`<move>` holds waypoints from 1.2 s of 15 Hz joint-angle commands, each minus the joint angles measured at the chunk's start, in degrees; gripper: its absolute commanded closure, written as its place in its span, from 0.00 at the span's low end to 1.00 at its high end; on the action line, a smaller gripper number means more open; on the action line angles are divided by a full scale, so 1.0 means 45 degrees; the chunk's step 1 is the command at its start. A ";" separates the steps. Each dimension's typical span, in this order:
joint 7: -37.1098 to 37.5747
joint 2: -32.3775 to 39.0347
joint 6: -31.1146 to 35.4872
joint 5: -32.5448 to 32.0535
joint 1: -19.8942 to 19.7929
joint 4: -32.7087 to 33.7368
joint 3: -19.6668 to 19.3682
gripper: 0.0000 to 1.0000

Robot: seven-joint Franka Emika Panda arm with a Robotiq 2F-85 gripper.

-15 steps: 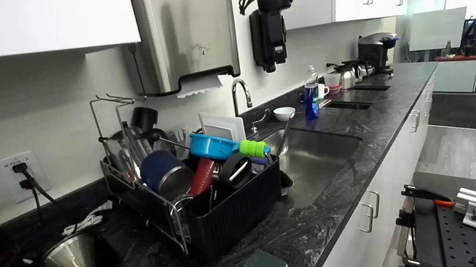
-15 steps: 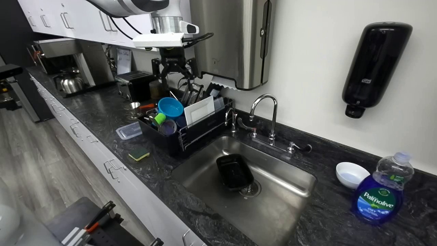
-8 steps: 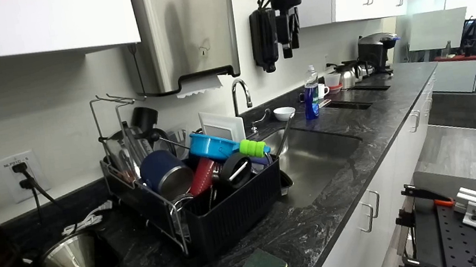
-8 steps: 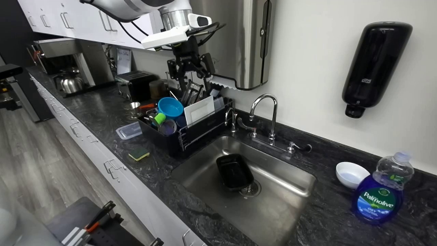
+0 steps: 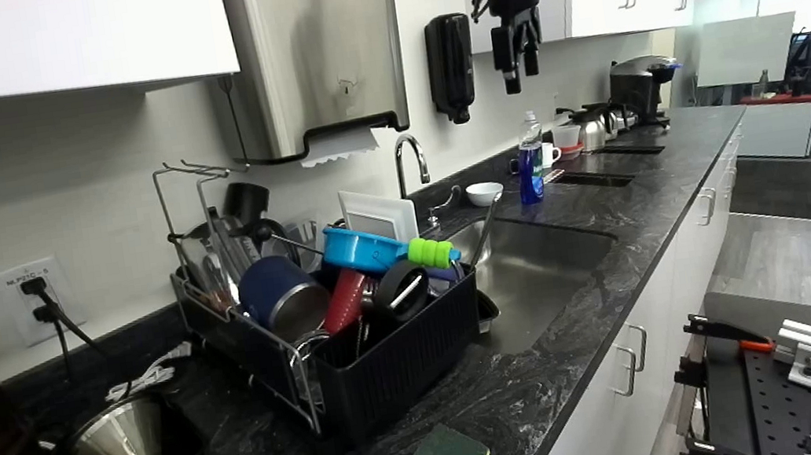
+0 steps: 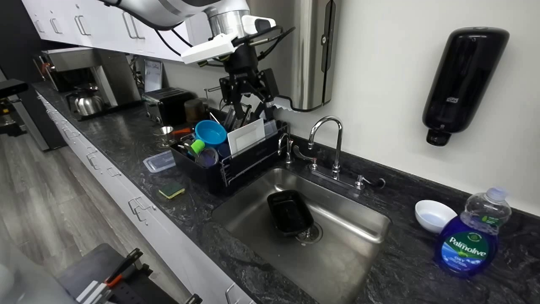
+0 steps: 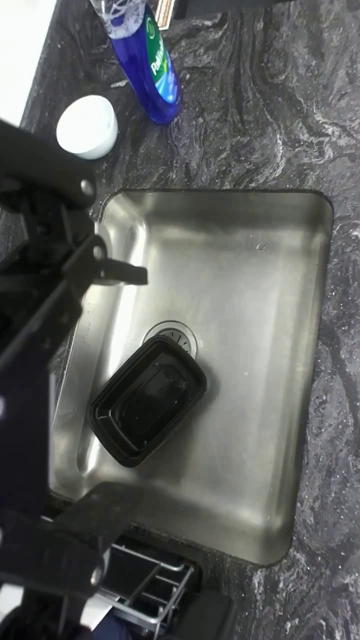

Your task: Pick the blue pot from the sink and place it in the rack

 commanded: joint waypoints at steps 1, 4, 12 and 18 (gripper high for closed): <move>-0.0031 -0.0701 0.0699 -0.0137 -0.0186 -0.0906 -0.0136 0.00; -0.2042 -0.1576 0.2149 -0.0672 -0.0220 -0.3033 -0.0651 0.00; -0.2435 -0.1744 0.2194 -0.0734 -0.0297 -0.3547 -0.0804 0.00; -0.2439 -0.1743 0.2205 -0.0734 -0.0297 -0.3564 -0.0805 0.00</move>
